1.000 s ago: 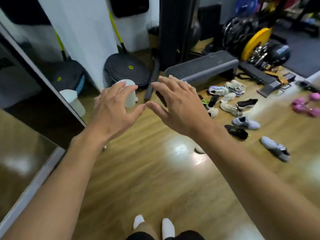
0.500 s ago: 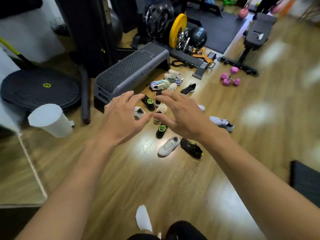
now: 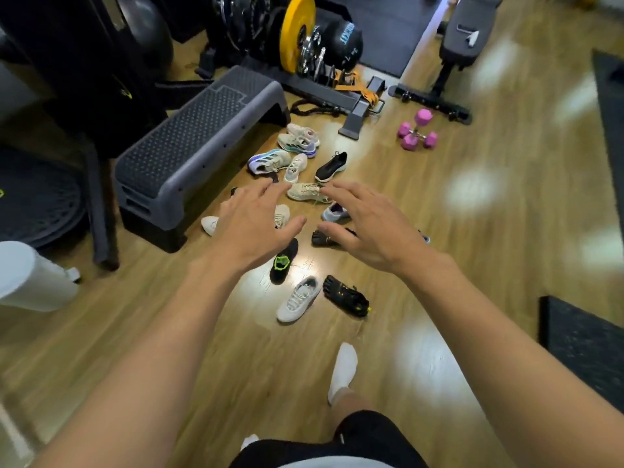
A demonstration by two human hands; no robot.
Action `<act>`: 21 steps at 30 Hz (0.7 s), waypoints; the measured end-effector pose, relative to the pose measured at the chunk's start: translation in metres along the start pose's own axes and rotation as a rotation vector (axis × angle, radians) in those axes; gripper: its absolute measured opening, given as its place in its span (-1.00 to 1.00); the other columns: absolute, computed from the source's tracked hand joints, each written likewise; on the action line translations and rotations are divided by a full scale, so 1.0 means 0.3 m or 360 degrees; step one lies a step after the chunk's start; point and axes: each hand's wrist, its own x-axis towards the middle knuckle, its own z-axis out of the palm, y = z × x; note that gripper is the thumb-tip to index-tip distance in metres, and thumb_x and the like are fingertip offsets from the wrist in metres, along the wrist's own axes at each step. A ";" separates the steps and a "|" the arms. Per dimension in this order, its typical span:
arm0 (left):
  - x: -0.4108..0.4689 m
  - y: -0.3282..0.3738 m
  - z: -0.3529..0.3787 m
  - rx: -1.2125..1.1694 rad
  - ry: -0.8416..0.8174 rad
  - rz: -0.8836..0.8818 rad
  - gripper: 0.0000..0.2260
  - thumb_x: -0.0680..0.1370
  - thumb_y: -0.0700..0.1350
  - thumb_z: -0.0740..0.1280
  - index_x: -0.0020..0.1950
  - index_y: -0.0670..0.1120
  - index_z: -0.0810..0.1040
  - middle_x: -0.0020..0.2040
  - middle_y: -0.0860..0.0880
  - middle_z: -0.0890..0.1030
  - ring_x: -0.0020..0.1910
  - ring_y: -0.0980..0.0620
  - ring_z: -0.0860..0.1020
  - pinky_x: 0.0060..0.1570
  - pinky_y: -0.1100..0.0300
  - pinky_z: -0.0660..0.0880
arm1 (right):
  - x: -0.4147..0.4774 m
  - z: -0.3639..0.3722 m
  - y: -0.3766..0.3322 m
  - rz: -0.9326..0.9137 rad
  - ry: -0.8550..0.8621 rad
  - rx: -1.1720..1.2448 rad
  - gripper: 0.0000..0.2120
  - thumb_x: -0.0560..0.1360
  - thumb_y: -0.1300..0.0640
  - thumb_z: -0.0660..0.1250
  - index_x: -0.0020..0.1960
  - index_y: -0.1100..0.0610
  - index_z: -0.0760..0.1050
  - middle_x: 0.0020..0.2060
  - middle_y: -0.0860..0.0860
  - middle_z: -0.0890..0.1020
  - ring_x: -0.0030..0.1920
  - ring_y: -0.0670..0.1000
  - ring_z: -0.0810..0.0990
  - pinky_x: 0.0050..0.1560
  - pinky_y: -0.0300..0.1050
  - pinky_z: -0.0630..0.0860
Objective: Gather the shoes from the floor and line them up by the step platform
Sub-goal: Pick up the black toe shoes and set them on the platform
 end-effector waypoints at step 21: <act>0.793 0.203 0.615 -0.0093 -0.0315 -0.0347 -0.44 0.49 0.19 0.23 0.46 0.07 0.26 0.44 0.00 0.32 0.36 -0.14 0.33 0.30 -0.13 0.31 | 0.545 0.220 0.836 -0.0155 -0.0396 0.0008 -0.45 0.55 -0.15 0.18 0.48 0.01 0.23 0.44 0.03 0.32 0.42 0.10 0.29 0.36 0.13 0.30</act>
